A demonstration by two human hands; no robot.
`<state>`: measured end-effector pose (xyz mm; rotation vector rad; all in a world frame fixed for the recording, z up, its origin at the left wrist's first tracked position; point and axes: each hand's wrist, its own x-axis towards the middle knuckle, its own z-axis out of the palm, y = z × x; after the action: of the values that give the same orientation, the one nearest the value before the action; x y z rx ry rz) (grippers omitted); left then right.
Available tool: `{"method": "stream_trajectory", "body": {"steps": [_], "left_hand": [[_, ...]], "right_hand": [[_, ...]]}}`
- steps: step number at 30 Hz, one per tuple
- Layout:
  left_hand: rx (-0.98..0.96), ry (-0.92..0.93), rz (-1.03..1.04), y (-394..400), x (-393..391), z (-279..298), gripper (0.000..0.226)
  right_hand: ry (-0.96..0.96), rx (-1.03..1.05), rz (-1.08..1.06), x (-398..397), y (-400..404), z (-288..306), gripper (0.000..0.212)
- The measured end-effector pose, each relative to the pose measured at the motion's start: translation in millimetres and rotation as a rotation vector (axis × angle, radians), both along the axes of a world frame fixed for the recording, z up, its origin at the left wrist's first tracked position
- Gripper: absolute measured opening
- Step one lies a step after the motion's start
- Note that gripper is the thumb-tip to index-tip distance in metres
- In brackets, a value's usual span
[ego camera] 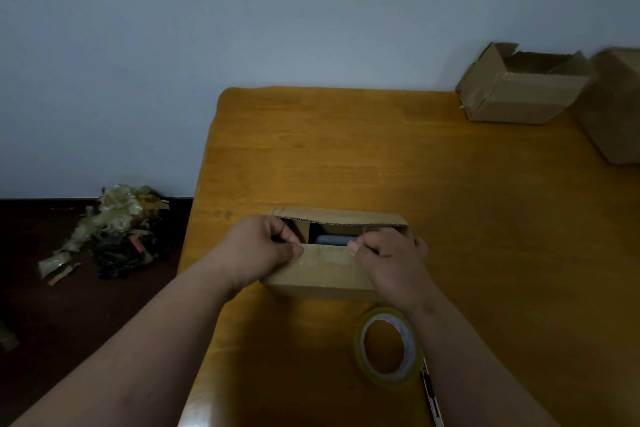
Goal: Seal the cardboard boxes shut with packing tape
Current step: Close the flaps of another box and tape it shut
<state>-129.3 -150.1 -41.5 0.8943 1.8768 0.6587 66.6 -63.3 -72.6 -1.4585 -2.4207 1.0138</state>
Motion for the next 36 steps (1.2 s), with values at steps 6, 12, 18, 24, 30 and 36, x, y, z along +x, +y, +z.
{"method": "stream_trajectory", "body": {"steps": [6,12,18,24,30,36], "left_hand": [[0.215,0.067,0.323,-19,-8,-16,0.04],[0.304,0.651,-0.313,-18,-9,-24,0.07],[0.09,0.776,-0.579,-14,4,-44,0.109],[0.078,0.797,-0.627,-14,2,-44,0.126],[0.042,0.735,-0.643,-9,-9,-43,0.125],[0.204,0.085,-0.049,-20,11,-36,0.129]], "right_hand": [[0.388,0.306,-0.285,15,-14,-21,0.025],[0.228,0.25,-0.209,15,-13,-22,0.059],[-0.092,0.214,0.014,13,-13,-28,0.07],[-0.206,0.255,0.029,10,-6,-17,0.073],[-0.032,0.029,0.033,4,4,-18,0.055],[0.281,-0.143,-0.317,28,-33,-19,0.069]]}}
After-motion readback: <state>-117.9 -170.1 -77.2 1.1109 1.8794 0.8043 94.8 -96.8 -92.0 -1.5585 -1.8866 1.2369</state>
